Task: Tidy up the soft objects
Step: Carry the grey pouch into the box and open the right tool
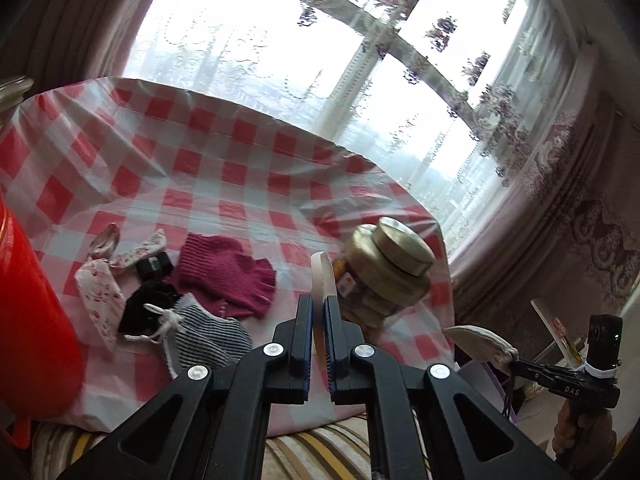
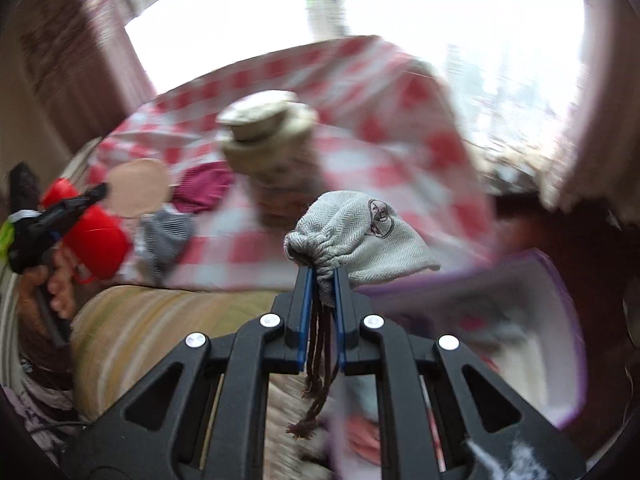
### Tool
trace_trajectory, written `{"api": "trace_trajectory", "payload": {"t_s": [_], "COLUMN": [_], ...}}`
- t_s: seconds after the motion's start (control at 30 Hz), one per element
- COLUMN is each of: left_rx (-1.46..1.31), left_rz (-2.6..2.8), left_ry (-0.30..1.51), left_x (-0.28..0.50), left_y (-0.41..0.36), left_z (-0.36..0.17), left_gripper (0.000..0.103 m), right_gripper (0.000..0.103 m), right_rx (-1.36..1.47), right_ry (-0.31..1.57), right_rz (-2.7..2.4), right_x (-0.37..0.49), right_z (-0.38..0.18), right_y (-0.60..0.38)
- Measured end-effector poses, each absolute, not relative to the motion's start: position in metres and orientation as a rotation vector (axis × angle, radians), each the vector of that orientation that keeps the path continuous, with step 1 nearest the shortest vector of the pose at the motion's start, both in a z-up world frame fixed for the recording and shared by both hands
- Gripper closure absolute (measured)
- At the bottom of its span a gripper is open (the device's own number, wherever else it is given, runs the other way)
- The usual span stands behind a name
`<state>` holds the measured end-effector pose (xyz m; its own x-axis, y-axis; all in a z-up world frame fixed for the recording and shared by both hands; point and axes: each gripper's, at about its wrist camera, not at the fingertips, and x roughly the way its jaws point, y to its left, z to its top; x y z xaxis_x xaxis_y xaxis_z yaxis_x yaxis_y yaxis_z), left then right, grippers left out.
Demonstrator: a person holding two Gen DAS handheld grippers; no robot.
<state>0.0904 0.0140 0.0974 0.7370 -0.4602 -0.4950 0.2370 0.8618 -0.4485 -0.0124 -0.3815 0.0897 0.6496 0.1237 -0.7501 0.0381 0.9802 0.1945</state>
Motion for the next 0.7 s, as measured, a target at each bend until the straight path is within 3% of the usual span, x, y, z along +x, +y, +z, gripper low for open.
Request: {"api": "trace_trajectory", "payload": {"t_s": [0.3,0.7], "left_rx": [-0.303,-0.209], "left_rz": [-0.511,-0.645], "left_ry": [0.640,0.691], "left_x": [0.069,0.048], "left_y": [-0.042,-0.110], "left_z": [0.115,0.115], "left_gripper": [0.097,0.097], "right_gripper": [0.089,0.089], "right_rx": [0.319,0.432], "right_ry": [0.992,1.075], "right_rz": [-0.182,-0.109], "right_x": [-0.043,-0.025], "right_z": [0.015,-0.049], "right_y": [-0.452,-0.444]}}
